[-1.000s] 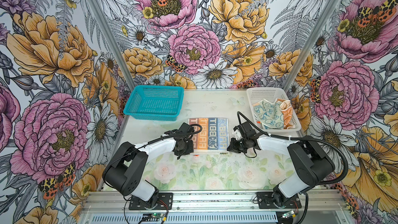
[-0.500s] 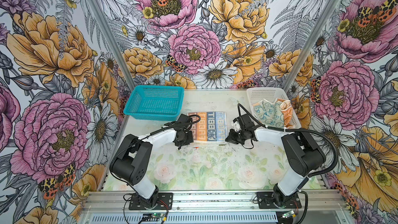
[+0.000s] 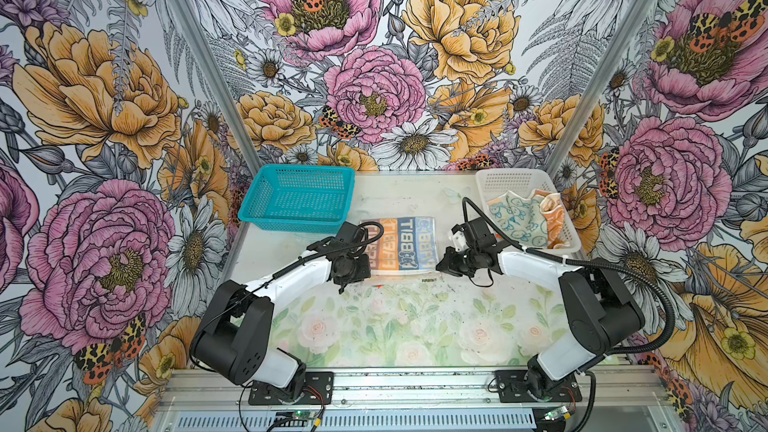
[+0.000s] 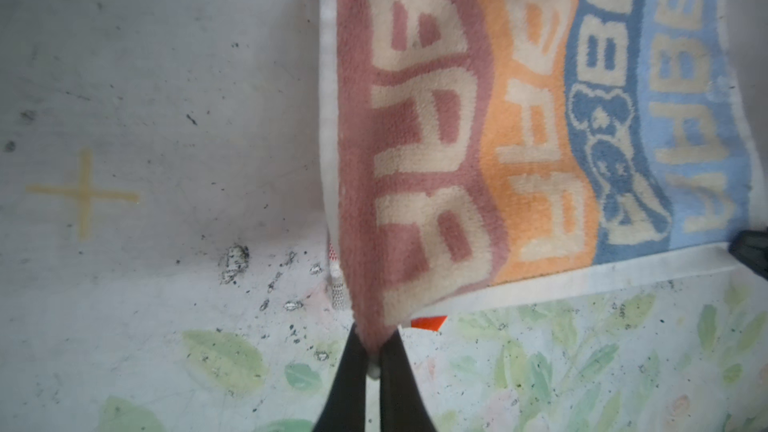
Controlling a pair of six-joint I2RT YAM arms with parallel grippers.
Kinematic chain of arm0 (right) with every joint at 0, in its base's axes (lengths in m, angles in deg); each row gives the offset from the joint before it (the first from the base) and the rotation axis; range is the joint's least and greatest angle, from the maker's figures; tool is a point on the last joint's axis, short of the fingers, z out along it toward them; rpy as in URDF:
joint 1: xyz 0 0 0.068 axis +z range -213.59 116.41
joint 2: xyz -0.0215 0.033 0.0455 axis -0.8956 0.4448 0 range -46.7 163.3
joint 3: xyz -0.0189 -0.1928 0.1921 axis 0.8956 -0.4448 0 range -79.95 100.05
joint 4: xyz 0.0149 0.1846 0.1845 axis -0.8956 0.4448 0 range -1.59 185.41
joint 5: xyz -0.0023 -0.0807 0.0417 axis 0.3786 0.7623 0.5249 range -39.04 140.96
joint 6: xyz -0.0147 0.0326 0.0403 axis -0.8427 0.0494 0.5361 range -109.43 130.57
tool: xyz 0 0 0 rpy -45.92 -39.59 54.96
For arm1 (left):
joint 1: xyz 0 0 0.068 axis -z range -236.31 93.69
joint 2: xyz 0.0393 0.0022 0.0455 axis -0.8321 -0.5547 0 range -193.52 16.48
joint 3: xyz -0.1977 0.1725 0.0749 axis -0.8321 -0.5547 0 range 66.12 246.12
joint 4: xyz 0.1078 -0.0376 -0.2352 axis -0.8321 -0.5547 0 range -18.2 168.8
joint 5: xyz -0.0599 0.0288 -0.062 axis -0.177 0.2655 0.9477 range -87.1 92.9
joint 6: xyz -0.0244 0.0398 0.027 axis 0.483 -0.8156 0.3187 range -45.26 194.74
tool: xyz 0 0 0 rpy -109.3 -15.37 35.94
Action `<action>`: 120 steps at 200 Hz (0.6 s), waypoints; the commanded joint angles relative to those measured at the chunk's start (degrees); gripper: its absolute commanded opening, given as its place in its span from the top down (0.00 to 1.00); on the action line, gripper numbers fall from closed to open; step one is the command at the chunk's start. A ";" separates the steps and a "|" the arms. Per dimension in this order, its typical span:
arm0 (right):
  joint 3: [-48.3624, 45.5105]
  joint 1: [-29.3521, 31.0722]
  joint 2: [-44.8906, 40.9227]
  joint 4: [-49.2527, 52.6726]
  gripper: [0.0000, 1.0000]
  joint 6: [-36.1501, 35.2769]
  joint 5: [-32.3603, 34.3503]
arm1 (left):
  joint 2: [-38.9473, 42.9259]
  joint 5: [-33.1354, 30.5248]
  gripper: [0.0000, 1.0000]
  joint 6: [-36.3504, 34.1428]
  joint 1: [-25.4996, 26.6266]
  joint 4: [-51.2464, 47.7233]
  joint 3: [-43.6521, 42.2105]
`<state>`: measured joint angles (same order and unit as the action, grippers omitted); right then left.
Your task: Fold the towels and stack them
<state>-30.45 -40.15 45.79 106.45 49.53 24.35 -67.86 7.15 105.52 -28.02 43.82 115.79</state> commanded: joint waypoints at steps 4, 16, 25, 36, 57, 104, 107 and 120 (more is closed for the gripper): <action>-1.24 0.38 0.11 0.78 1.00 -1.37 1.81 | -1.04 -1.17 1.00 1.26 1.46 -0.32 -1.21; -1.47 0.49 0.65 0.82 1.00 -1.58 2.34 | -1.36 -1.00 1.00 1.62 1.79 0.16 -1.78; -1.55 0.53 0.98 0.70 1.00 -1.77 2.47 | -1.59 -0.92 1.00 1.83 2.10 0.55 -2.08; -1.59 0.51 1.47 0.69 1.00 -1.80 2.55 | -1.92 -0.88 1.00 1.98 2.36 0.73 -2.25; -1.44 0.55 2.24 0.57 1.00 -1.87 2.58 | -2.50 -1.21 1.00 1.85 2.36 0.76 -2.40; -1.08 1.25 3.11 0.54 0.99 -1.78 3.31 | -1.93 -0.84 0.66 1.64 2.37 0.88 -2.43; -1.07 1.38 3.01 0.53 0.97 -1.78 3.30 | -1.82 -0.77 0.63 1.63 2.38 0.80 -2.39; -0.94 1.53 2.51 0.64 0.86 -1.75 3.20 | -0.73 -0.64 0.48 1.55 2.22 0.70 -2.08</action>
<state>-31.85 -39.16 48.15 107.24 48.46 26.19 -70.13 7.04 107.10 -25.79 44.19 114.08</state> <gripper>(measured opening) 0.069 0.409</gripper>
